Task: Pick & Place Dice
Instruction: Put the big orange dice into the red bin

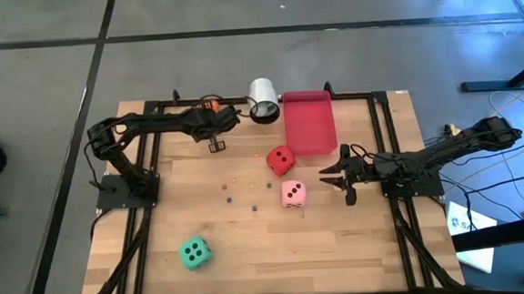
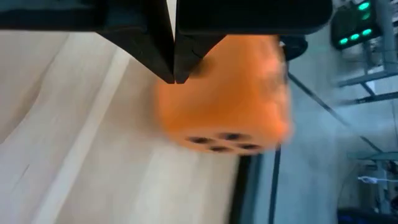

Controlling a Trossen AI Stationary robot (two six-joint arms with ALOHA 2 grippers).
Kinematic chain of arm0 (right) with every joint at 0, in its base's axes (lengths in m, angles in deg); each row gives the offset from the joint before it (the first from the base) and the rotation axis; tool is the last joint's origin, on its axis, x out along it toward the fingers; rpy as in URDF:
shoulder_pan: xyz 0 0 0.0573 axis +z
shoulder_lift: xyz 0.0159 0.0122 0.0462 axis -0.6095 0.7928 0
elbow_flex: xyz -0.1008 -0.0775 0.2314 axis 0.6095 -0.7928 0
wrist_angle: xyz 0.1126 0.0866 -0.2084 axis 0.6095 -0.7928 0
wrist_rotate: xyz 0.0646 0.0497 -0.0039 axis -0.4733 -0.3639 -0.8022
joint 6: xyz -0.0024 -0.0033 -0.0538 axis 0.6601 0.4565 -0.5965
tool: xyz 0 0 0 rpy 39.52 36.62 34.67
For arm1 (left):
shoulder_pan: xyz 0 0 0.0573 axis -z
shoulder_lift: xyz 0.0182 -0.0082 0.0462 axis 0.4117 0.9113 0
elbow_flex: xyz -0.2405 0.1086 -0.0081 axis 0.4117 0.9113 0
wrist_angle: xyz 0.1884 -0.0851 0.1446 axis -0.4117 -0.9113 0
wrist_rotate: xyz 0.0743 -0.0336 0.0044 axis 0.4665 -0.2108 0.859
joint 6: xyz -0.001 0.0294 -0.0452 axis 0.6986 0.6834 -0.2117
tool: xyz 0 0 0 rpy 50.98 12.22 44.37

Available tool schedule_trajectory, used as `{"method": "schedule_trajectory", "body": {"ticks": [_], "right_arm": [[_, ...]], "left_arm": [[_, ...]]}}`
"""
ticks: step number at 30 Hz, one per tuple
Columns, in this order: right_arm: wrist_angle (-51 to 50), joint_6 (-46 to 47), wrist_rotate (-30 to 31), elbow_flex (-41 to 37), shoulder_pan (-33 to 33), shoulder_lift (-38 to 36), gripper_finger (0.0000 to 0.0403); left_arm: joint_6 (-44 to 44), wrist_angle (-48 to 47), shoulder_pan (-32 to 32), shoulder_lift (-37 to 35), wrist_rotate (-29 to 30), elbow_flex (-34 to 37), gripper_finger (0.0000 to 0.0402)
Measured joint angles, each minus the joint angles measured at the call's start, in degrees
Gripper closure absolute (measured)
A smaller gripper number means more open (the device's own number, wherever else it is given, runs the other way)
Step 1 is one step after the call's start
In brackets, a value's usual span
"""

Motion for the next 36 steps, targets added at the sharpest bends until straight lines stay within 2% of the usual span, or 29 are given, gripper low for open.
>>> {"method": "schedule_trajectory", "body": {"ticks": [10, 16, 20, 25, 30, 36], "right_arm": [[-0.05, -0.21, 0.0, 0.0, 0.0, 0.0, 0.0294], [-0.07, -0.44, 0.0, 0.0, 0.0, 0.0, 0.0294], [-0.07, -0.44, 0.0, 0.0, 0.0, 0.0, 0.0294], [-0.09, -0.51, 0.0, 0.0, 0.0, 0.0, 0.0294], [-0.09, -0.85, 0.09, 0.0, 0.0, 0.0, 0.0294], [-0.17, -0.85, 1.11, 0.0, -0.02, 0.0, 0.0294]], "left_arm": [[-3.64, -1.83, 5.58, -6.45, 0.0, -0.06, 0.04], [-3.86, -2.35, 8.02, -13.05, -1.11, -0.06, 0.0391], [-5.22, -6.63, 8.04, -17.95, -3.28, -0.08, 0.0346], [-4.49, -12.93, 6.18, -20.67, -2.93, -0.08, 0.0258], [6.24, -10.91, 5.16, -19.05, -2.82, -0.08, 0.0183], [12.72, -7.15, 3.48, -14.89, 0.72, -0.15, 0.014]]}}
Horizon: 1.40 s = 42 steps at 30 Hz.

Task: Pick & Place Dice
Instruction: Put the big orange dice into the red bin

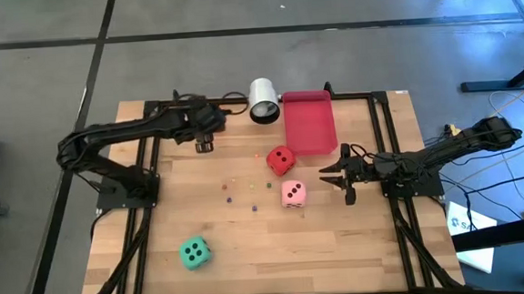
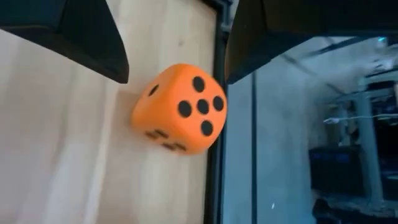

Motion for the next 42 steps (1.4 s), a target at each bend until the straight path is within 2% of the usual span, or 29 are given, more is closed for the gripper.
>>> {"method": "schedule_trajectory", "body": {"ticks": [3, 8, 15, 19, 25, 32, 38, 42], "right_arm": [[-0.24, 0.0, 0.3, 0.0, 0.0, 0.0, 0.0294], [-0.89, 0.0, 0.42, 0.0, 0.0, 0.0, 0.0294], [-1.45, -0.03, 0.42, 0.0, 0.0, 0.0, 0.0294], [-1.8, -0.03, 0.4, 0.0, 0.02, 0.0, 0.0294], [-2.56, -0.09, 0.42, 0.0, 0.0, 0.0, 0.0294], [-2.56, -0.14, 0.42, 0.0, 0.02, 0.0, 0.0294], [-2.54, -0.14, 0.42, 0.0, 0.0, 0.0, 0.0294], [-2.54, -0.14, 0.42, 0.0, 0.0, 0.0, 0.0294]], "left_arm": [[0.96, 0.12, -1.28, 2.55, 0.52, 0.0, 0.0135], [2.97, -0.18, -3.62, 6.77, -3.65, 0.0, 0.0139], [2.21, -0.19, -6.31, 10.16, -3.25, 0.0, 0.0139], [-1.57, -0.18, -7.35, 10.18, -0.41, 0.0, 0.0134], [-3.8, -0.58, -8.03, 9.71, -1.3, -0.02, 0.0118], [2.58, -0.39, -8.0, 9.73, -3.64, -0.02, 0.0101], [3.39, 1.31, -8.99, 9.73, -7.06, -0.02, 0.01], [4.45, 2.29, -9.86, 9.73, -6.53, -0.02, 0.01]]}}
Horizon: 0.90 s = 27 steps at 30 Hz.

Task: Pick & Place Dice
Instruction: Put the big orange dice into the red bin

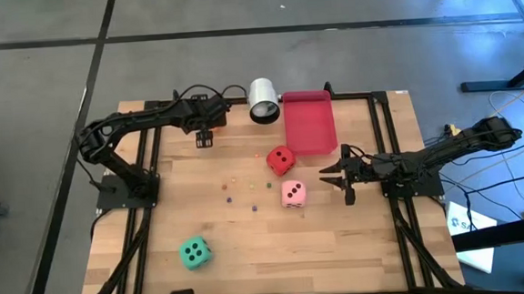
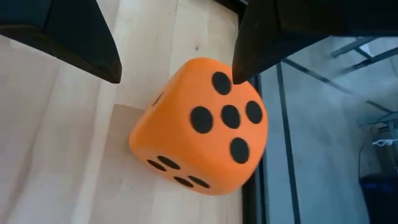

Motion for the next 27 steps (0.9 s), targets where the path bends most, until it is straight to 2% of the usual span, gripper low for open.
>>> {"method": "schedule_trajectory", "body": {"ticks": [11, 18, 23, 27], "right_arm": [[-0.07, 0.04, 0.0, 0.0, 0.0, 0.0, 0.0294], [-0.15, 0.07, 0.0, 0.0, 0.0, 0.0, 0.0294], [-0.37, 0.08, 0.0, 0.0, 0.02, 0.02, 0.0294], [-0.39, 0.04, 0.0, 0.0, 0.01, 0.01, 0.0294]], "left_arm": [[0.8, 1.88, -1.56, 2.74, -1.79, 0.04, 0.01], [1.95, 4.12, -1.56, 4.79, -0.51, 0.11, 0.0101], [3.07, 6.02, -1.56, 4.92, 0.83, 0.11, 0.0116], [2.26, 6.17, -1.61, 4.91, -2.15, 0.11, 0.013]]}}
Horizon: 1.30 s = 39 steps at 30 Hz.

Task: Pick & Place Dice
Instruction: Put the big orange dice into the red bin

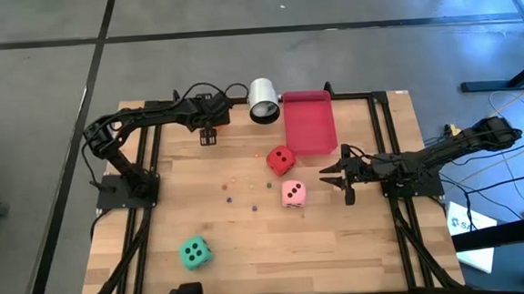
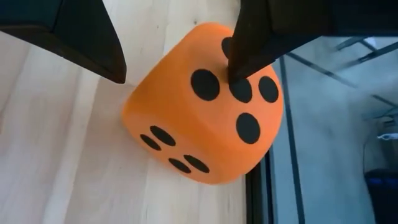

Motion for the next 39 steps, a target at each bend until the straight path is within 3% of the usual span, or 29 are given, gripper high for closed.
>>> {"method": "schedule_trajectory", "body": {"ticks": [13, 23, 39], "right_arm": [[-0.09, -0.32, 0.0, 0.0, -0.01, 0.01, 0.0294], [-0.11, -0.35, 0.01, 0.0, 0.01, 0.01, 0.0294], [-0.1, -0.36, 0.0, 0.0, -0.01, 0.01, 0.0294]], "left_arm": [[-7.51, 6.49, 0.15, -0.12, -4.37, -0.11, 0.0142], [-9.89, 7.75, 2.11, -0.1, -4.44, -0.11, 0.014], [-9.56, 1.31, 5.81, -1.19, 3.98, -0.02, 0.0139]]}}
